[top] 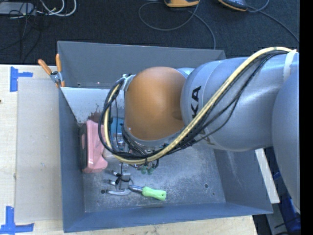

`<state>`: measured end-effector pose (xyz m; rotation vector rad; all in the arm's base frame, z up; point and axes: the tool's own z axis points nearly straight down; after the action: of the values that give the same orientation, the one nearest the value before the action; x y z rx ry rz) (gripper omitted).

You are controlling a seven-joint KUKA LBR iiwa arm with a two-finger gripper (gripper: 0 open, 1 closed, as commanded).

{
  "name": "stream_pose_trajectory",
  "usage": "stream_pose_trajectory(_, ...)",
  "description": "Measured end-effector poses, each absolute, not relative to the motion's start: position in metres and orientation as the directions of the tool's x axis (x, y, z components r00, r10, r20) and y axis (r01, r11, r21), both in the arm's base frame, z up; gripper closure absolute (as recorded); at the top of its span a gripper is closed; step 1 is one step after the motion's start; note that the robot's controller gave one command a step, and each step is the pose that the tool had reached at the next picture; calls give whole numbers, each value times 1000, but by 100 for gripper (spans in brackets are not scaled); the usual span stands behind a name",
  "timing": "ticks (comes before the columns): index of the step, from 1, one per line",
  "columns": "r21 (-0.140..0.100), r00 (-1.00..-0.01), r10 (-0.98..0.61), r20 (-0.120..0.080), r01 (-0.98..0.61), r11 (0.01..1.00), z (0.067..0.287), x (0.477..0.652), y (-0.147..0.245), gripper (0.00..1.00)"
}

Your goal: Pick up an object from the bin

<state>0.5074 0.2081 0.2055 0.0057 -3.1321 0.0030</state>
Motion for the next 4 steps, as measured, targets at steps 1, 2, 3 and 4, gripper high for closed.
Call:
stream_pose_trajectory(1,0,-1000,2,2,2,1000,210,510,207,0)
stream_pose_trajectory(2,-1,-998,56,4,56,998,126,506,160,0)
stream_pose_trajectory(3,-3,-998,56,10,56,998,114,503,137,0)
stream_pose_trajectory(4,-3,-978,207,7,207,978,123,487,138,0)
